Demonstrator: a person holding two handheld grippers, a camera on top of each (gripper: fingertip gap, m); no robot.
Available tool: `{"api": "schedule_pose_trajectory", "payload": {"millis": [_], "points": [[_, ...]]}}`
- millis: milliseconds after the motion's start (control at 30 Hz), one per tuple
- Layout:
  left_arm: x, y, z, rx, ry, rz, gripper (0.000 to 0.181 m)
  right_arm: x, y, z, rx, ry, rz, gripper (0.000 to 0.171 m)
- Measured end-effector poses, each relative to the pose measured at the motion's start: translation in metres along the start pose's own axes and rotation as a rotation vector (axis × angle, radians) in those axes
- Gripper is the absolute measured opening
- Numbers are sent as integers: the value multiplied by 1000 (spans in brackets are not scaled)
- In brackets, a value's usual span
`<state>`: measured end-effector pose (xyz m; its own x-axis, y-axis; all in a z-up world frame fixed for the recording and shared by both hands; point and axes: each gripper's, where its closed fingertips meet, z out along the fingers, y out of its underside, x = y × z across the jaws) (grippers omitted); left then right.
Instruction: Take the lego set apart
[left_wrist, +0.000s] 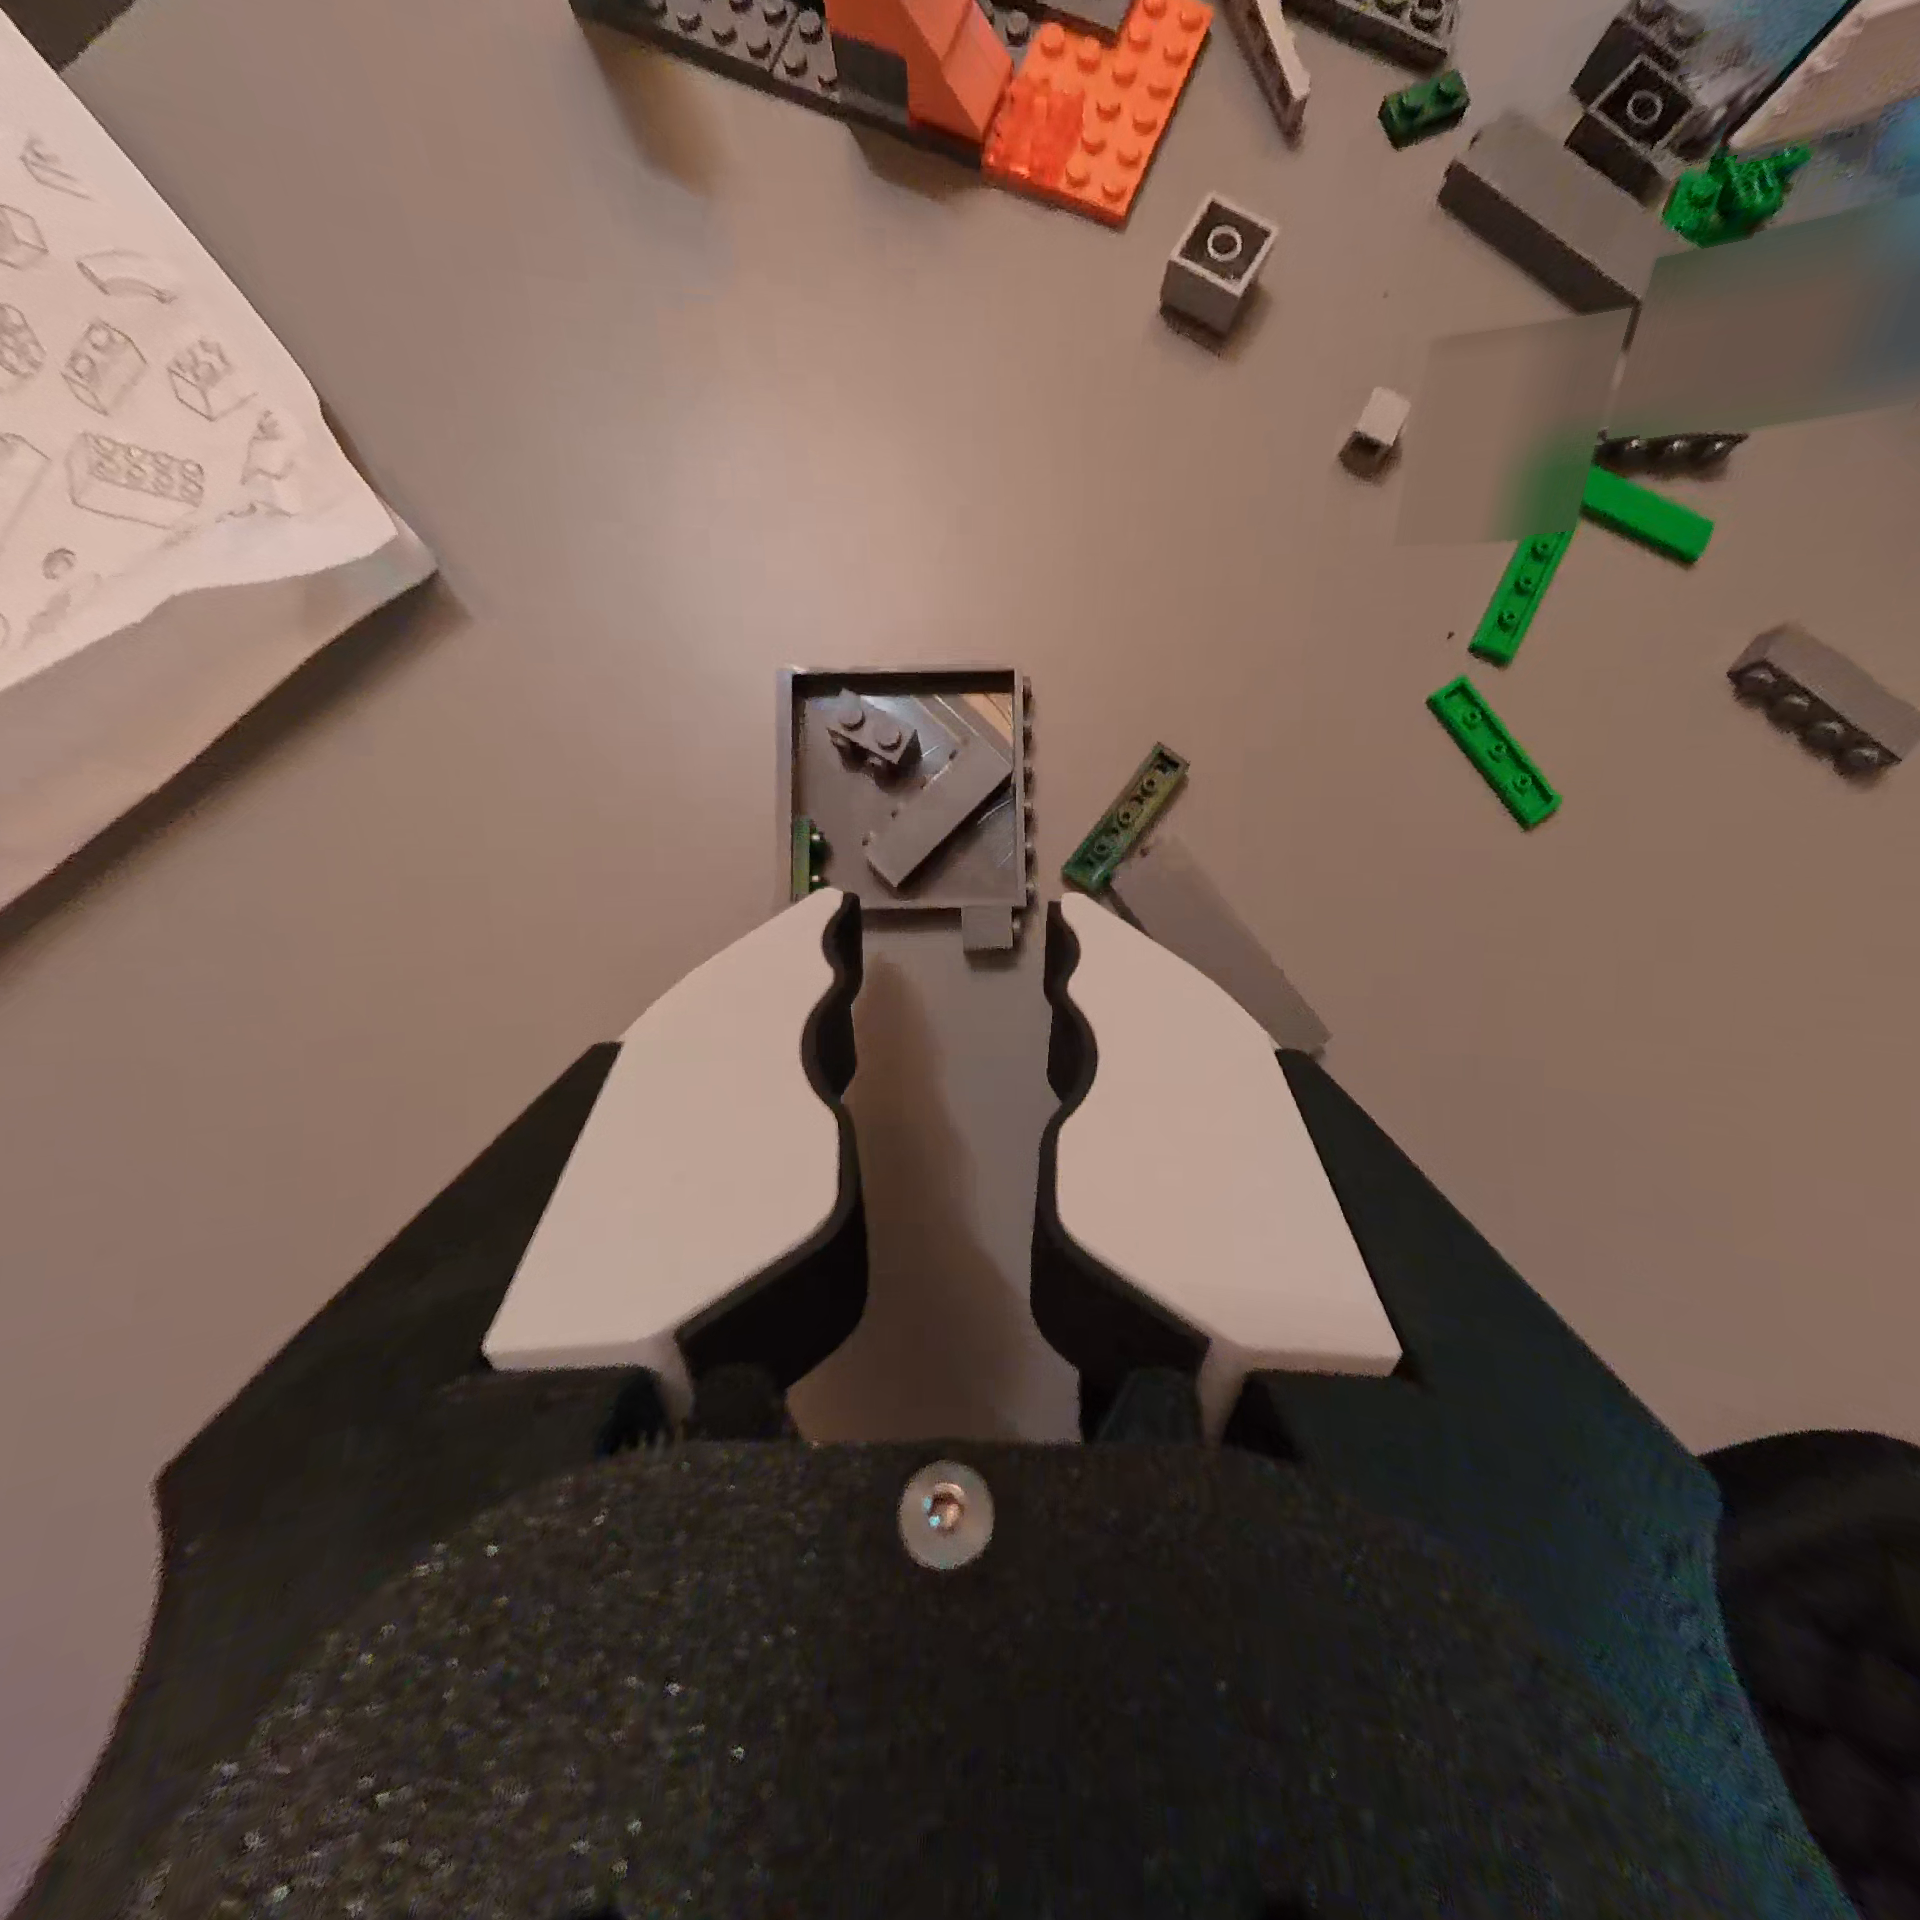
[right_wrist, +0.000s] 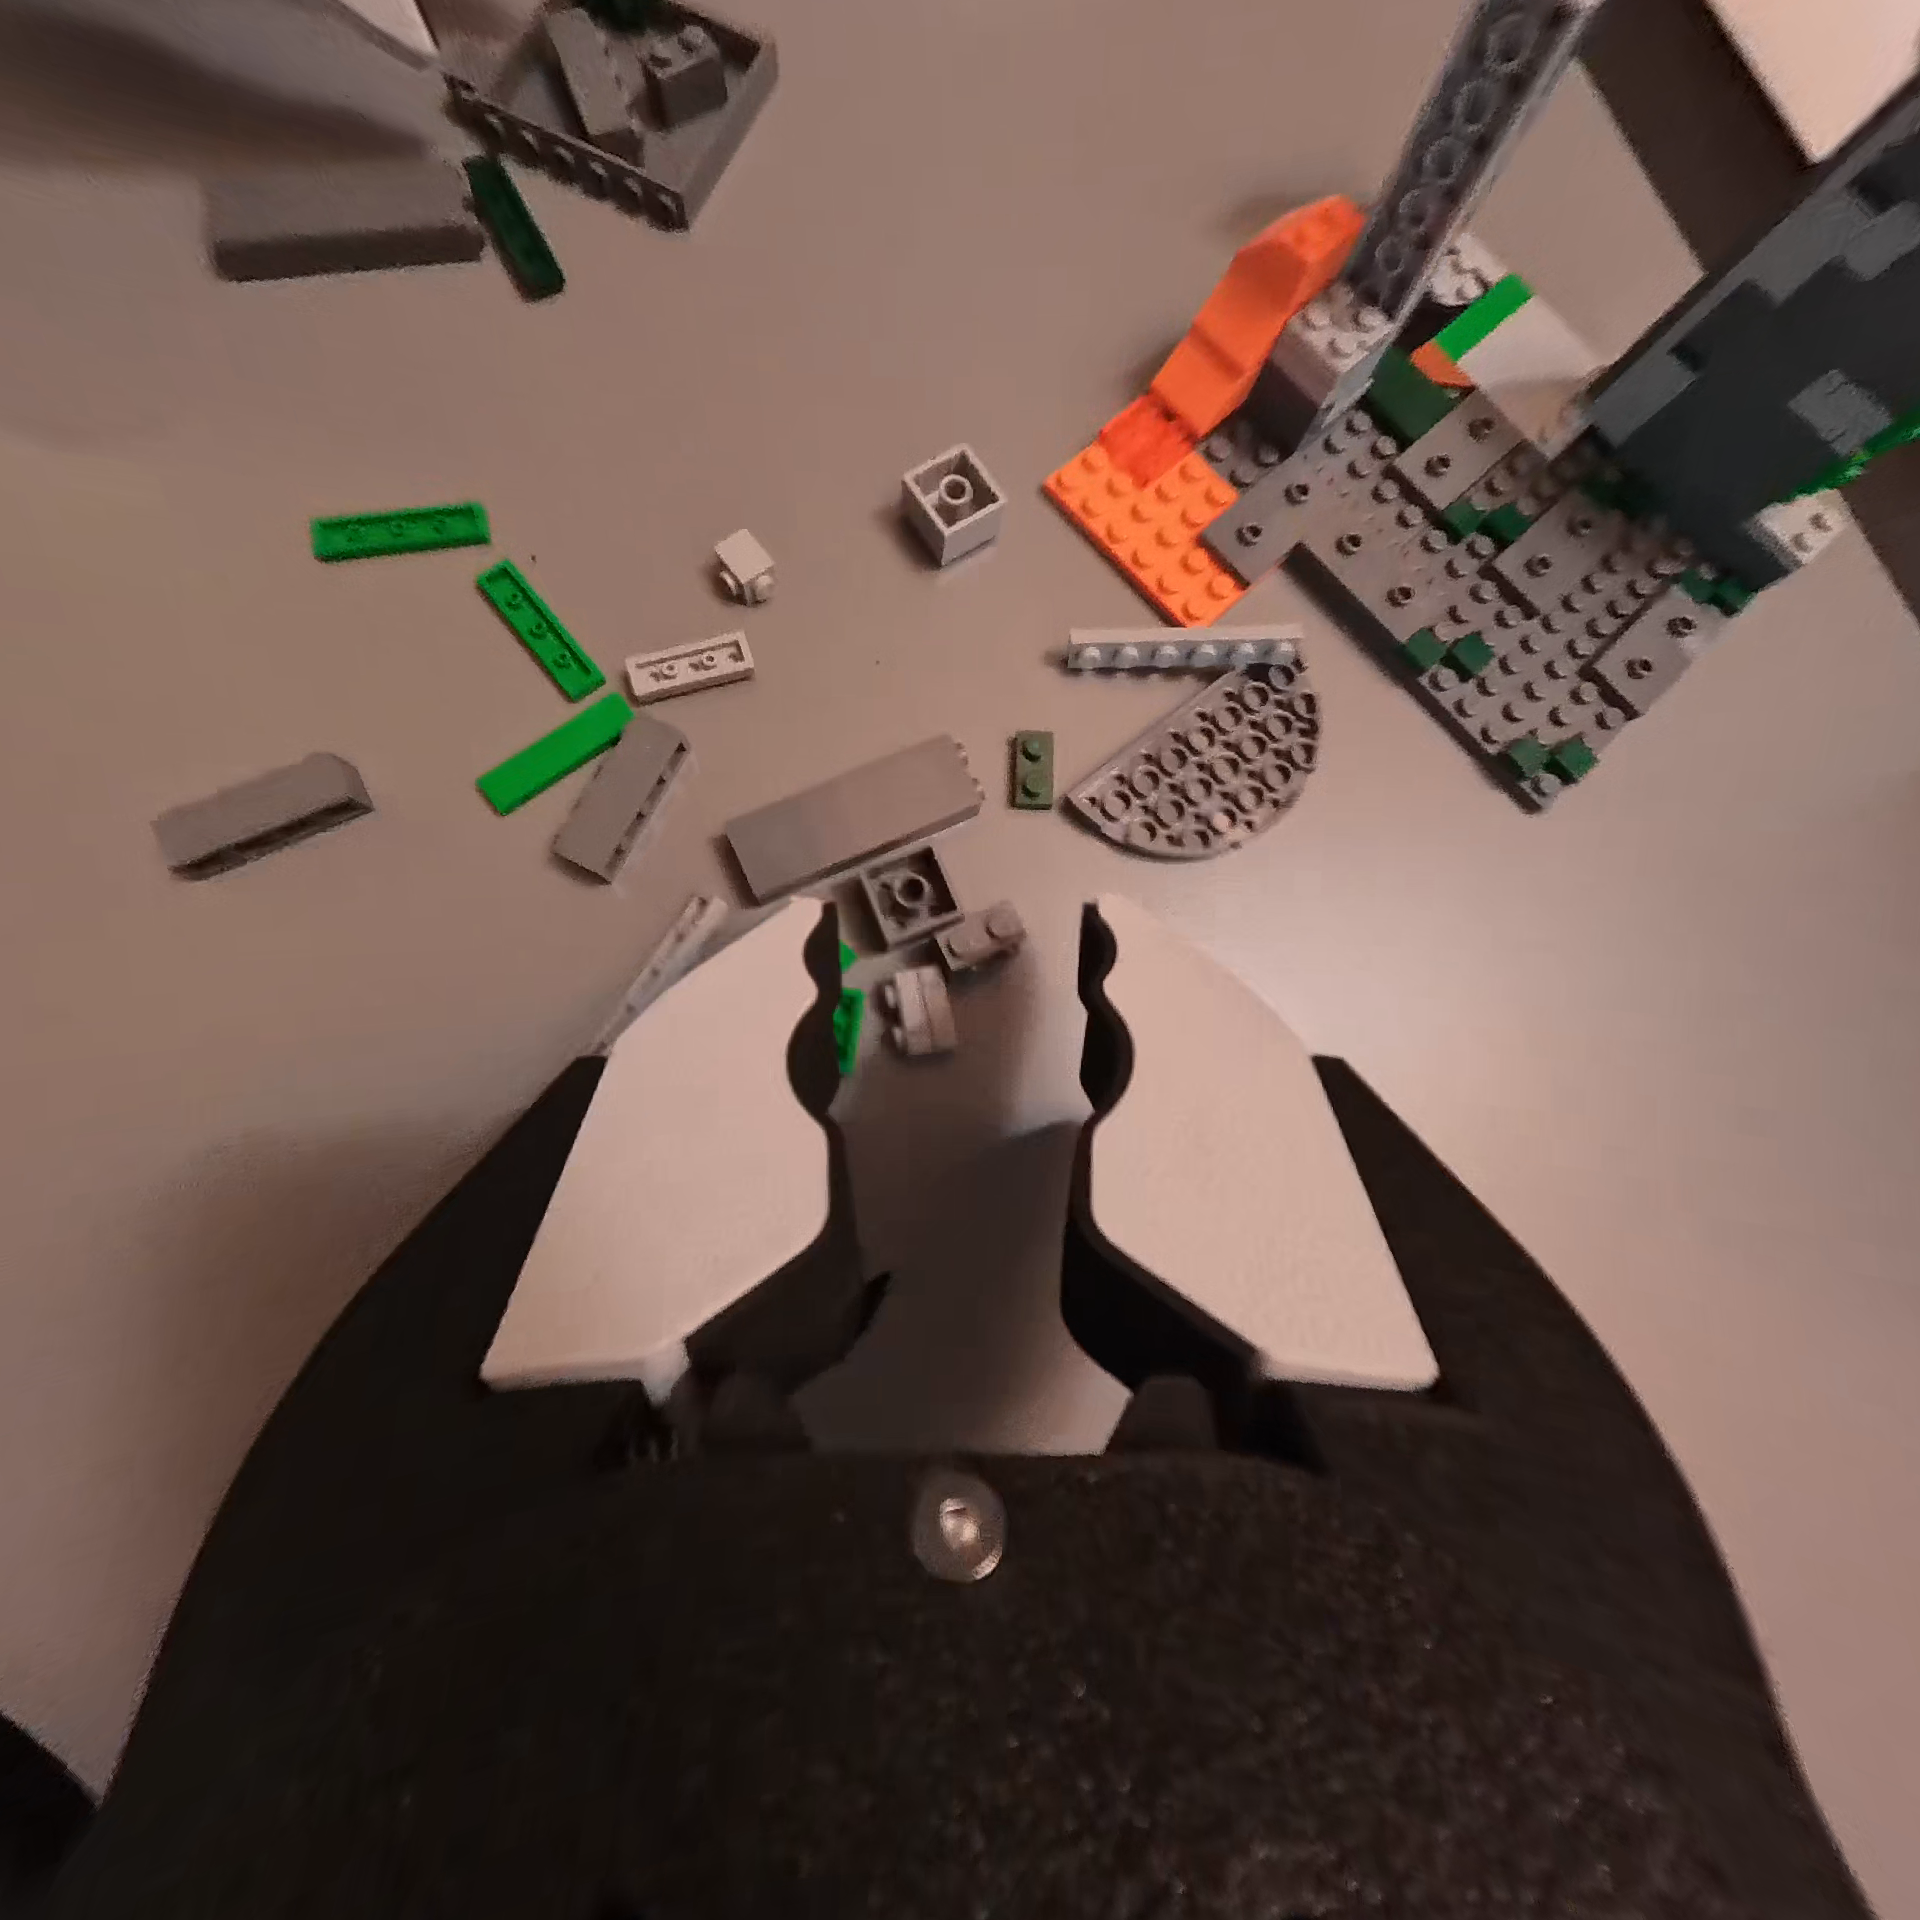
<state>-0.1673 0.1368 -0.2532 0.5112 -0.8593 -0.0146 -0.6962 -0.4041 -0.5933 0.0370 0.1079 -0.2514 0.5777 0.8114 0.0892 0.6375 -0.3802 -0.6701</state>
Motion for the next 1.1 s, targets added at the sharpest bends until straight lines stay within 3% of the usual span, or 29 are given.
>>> {"api": "schedule_pose_trajectory", "payload": {"millis": [100,267,433,900,1100], "points": [[0,6,-1,-3,0,-1,33,-8,0,10,-39,-42,15,45],[3,14,0,-4,15,-5,32,-7,5,14,-95,-12,-13,22],[8,18,5,-8,41,-6,30,-13,8,8,-97,-24,-37,21],[7,10,10,1,38,15,11,37,11,-59,51,167,110,21],[8,-9,-11,70,52,16,11,66,23,-82,59,257,217,21]]}}
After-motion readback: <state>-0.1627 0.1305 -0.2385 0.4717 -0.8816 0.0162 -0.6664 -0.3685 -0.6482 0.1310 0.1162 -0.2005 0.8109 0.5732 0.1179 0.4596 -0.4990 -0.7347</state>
